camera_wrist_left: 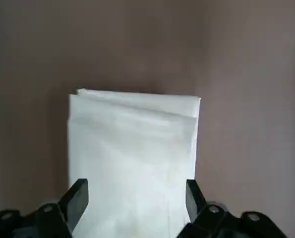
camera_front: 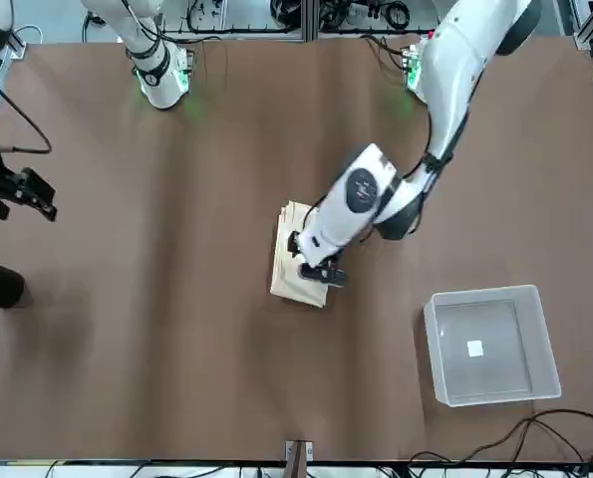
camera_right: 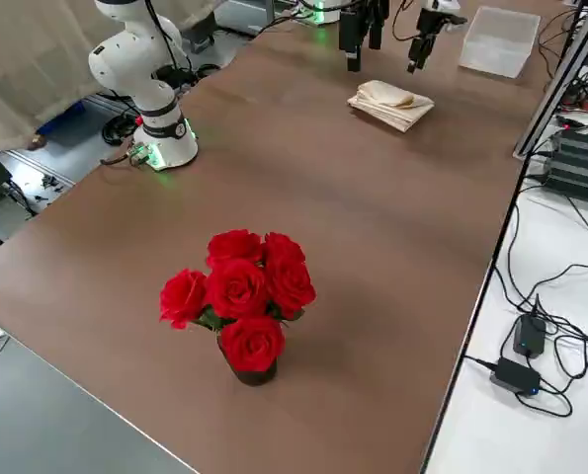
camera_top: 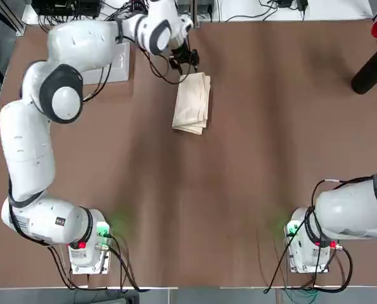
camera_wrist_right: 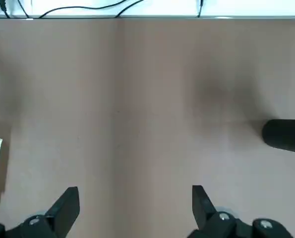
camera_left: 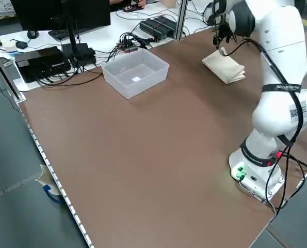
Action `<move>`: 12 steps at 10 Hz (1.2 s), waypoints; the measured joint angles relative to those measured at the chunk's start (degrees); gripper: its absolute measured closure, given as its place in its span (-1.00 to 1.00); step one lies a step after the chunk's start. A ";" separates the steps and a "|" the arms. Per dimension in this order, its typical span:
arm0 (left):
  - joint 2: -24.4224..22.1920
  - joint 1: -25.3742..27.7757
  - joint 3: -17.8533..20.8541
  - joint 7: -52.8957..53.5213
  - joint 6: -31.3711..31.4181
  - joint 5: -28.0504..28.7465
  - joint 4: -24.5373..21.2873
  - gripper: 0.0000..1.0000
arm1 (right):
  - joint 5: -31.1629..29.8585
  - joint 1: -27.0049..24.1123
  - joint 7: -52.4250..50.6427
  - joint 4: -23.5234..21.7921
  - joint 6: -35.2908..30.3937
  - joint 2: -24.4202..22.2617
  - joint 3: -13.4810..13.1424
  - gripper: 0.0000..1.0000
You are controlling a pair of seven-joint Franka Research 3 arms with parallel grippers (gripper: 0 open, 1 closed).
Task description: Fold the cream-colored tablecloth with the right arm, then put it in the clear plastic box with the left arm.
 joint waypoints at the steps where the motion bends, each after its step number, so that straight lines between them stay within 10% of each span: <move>1: -2.73 0.05 3.65 7.24 -0.18 -7.28 -2.65 -0.77 | 0.00 1.02 -0.99 -0.20 -0.01 -0.79 -2.14 -1.00; 3: -5.78 2.27 6.98 18.66 -3.53 -18.85 -5.71 -0.87 | 0.00 2.01 -1.26 -0.48 -0.01 -1.24 -3.37 -1.00; 12: 2.48 1.47 9.85 30.11 5.98 -25.79 -11.36 -0.97 | 0.00 3.64 -1.33 -0.90 -2.08 -1.25 -3.79 -1.00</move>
